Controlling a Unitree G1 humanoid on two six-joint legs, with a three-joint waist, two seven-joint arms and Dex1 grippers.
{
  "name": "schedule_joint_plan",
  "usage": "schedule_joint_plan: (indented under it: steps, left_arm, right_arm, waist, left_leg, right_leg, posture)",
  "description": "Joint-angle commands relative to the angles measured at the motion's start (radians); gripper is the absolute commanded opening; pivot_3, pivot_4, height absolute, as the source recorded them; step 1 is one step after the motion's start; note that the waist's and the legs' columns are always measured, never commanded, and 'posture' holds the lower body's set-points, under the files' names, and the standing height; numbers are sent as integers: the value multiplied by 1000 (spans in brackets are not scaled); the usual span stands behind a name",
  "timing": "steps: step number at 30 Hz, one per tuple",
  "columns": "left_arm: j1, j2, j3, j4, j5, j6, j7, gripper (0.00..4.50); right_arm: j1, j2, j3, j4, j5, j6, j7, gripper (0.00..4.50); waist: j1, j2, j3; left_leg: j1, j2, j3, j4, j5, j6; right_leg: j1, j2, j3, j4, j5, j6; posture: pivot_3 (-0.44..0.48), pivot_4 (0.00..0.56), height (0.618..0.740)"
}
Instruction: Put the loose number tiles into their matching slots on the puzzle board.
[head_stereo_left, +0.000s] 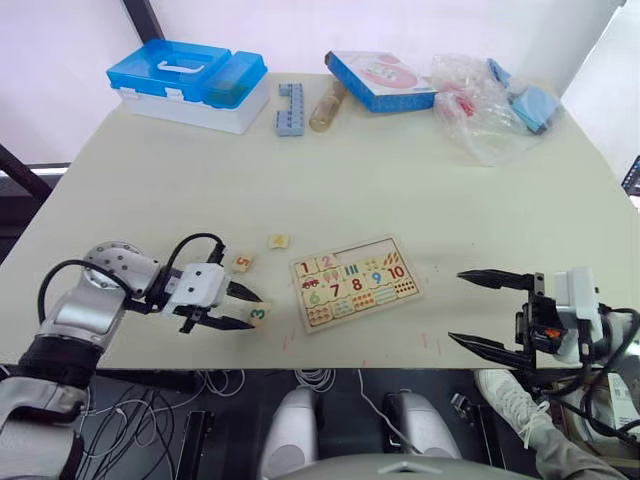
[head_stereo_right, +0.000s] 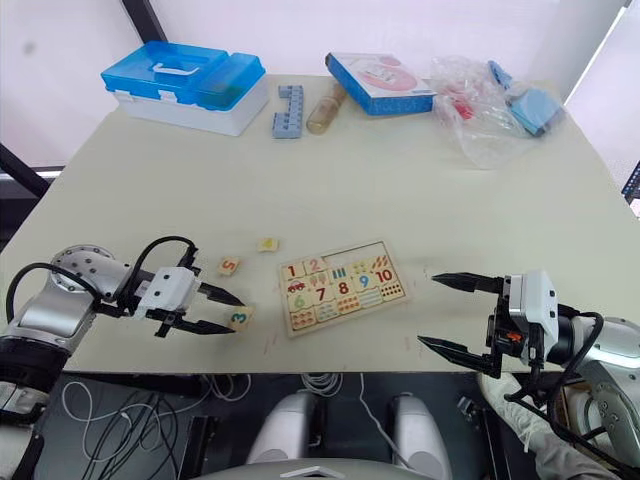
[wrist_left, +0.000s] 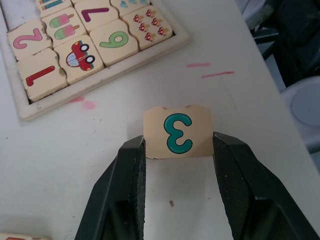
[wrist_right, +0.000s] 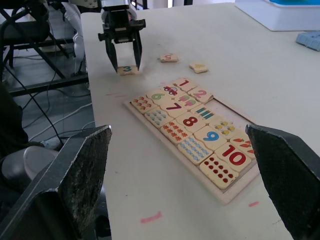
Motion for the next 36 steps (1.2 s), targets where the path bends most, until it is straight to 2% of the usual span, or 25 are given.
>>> schedule_joint_plan:
  steps: [1,2,3,8,13,19,22,27,30,32,36]
  left_arm:
    - [-5,14,3,-10,25,51,0,1446]
    - [7,15,7,-25,35,60,15,1446]
    - [21,17,10,-41,40,72,24,2453]
    - [64,20,69,-80,-10,92,41,4437]
    - [149,49,187,-185,-116,183,63,4437]
    - [412,18,421,-469,-253,466,293,4437]
    - [584,-69,530,-673,-282,638,508,4437]
    - [742,-278,603,-961,-250,882,912,4437]
    - [825,-417,579,-1107,-247,978,1092,4437]
    - [855,-472,552,-1165,-226,1008,1167,4437]
    - [912,-610,443,-1249,-187,1050,1325,4437]
  right_arm:
    - [8,-10,-26,-37,16,-11,-2,4500]
    - [7,-11,-28,-35,17,-11,0,4500]
    - [6,-13,-28,-34,18,-12,2,4500]
    - [-17,-32,-19,-27,28,-7,30,4500]
    - [-70,-32,-4,-15,58,17,24,4500]
    - [-112,-37,28,12,23,-48,96,4500]
    - [-124,-36,28,35,23,-77,130,4500]
    - [-140,-47,28,72,33,-71,162,4500]
    - [-168,-51,36,100,39,-60,178,4500]
    - [-179,-54,34,114,47,-53,189,4500]
    - [-195,-72,34,131,62,-30,218,4500]
  waist:
    - [-2,0,0]
    - [-2,0,0]
    - [-2,0,0]
    - [-1,0,0]
    - [-3,0,0]
    - [-2,0,1]
    - [-3,0,1]
    - [0,-1,1]
    - [-1,-1,0]
    - [-1,-1,0]
    - [0,-1,0]
  left_leg:
    - [0,0,0,0,0,0]
    - [0,0,0,0,0,0]
    - [0,0,0,0,0,0]
    - [0,0,0,0,0,0]
    - [0,1,0,0,0,0]
    - [0,1,0,0,0,0]
    - [1,1,-1,0,0,0]
    - [2,1,-1,0,0,0]
    - [2,0,-1,0,0,0]
    - [3,0,-2,0,0,0]
    - [3,0,-1,0,0,0]
  right_leg:
    - [0,0,0,0,0,0]
    - [0,0,0,0,0,0]
    - [0,0,0,0,0,0]
    - [0,0,0,0,0,0]
    - [0,0,0,0,0,0]
    - [0,-1,0,0,0,0]
    - [0,-1,2,0,0,1]
    - [1,-1,1,0,-1,2]
    - [2,-1,1,0,0,1]
    - [2,-1,2,0,0,0]
    - [2,0,1,0,0,0]
  posture:
    - [0,150,740]
    - [0,150,740]
    - [0,150,740]
    - [0,150,740]
    - [0,150,740]
    - [0,150,740]
    - [0,150,740]
    - [0,150,740]
    - [0,150,740]
    - [0,150,740]
    - [0,150,740]
